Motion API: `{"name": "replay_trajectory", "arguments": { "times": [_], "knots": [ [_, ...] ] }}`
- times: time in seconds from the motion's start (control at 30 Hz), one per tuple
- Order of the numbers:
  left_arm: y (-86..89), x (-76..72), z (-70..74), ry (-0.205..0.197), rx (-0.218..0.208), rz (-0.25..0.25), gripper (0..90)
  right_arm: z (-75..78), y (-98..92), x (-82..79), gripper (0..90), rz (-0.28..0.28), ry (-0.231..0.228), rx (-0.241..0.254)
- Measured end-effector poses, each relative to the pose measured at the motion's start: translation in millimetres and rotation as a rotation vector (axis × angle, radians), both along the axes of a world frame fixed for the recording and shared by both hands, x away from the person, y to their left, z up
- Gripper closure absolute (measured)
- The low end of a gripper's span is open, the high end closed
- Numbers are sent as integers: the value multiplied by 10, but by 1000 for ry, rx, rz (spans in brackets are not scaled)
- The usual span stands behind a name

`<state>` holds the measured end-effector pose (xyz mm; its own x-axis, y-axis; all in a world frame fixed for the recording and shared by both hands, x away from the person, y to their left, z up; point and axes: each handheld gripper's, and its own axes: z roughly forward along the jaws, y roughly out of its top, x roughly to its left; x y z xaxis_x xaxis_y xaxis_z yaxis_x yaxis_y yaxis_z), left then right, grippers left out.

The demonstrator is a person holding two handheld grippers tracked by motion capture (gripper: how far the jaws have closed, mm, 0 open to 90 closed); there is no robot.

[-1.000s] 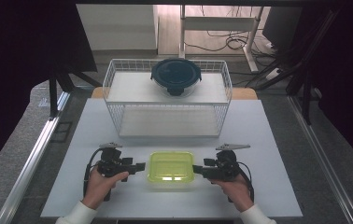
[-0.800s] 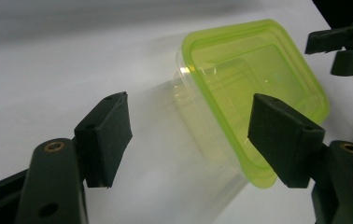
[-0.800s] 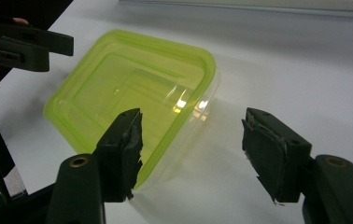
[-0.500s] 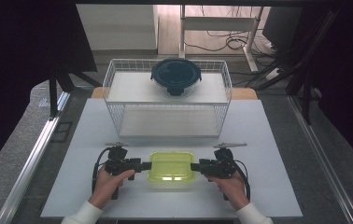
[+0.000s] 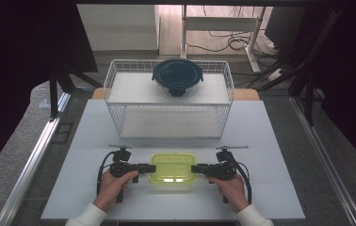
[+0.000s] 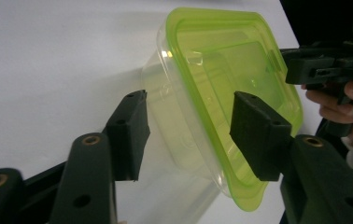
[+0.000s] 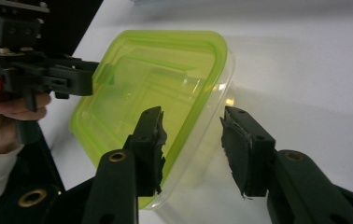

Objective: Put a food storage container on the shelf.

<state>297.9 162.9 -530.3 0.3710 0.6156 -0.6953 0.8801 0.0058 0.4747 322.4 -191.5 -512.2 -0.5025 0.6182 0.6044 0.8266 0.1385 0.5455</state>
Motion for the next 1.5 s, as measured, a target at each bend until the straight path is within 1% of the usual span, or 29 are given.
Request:
{"name": "replay_trajectory", "arguments": {
  "times": [0.07,0.2,0.27,0.3,0.33,0.37,0.43,0.5,0.6,0.73,0.77,0.8,0.9,1.03,1.13,1.3,1.4,1.5],
  "knots": [
    [3,4,-13,6,-17,-5,536,-8,3,3,609,7,8,3],
    [3,8,-27,23,-75,-15,650,-25,9,8,681,14,28,20],
    [-1,1,-27,23,-65,-3,686,-46,12,11,704,9,49,32],
    [2,0,-35,24,-71,1,709,-48,6,11,714,3,61,45],
    [14,1,-43,36,-93,9,717,-47,-1,11,720,-1,69,52],
    [22,-1,-48,39,-106,12,726,-44,-10,10,728,-4,76,59],
    [30,-8,-44,40,-112,7,737,-37,-22,8,741,-10,87,73],
    [24,-23,-27,33,-113,11,744,-28,-27,2,751,-12,89,76],
    [27,-38,-4,26,-116,-1,755,-5,-43,-9,768,-16,86,80],
    [17,-60,34,4,-115,-4,765,41,-48,-35,779,-14,65,61],
    [18,-65,45,-2,-119,-2,766,52,-51,-42,779,-12,58,63],
    [24,-68,60,-11,-113,-12,766,68,-52,-50,779,-13,57,69],
    [16,-85,110,-35,-105,-15,770,124,-58,-77,780,-5,33,68],
    [14,-103,156,-51,-114,-20,772,203,-69,-109,780,2,0,70],
    [16,-109,182,-57,-116,-21,773,234,-75,-119,781,6,-12,71],
    [13,-70,243,-66,-108,-31,776,287,-78,-112,780,10,-27,72],
    [12,-27,289,-73,-116,-35,777,339,-85,-89,780,11,-46,72],
    [16,18,352,-81,-117,-39,778,400,-91,-61,780,11,-54,78]
  ]
}}
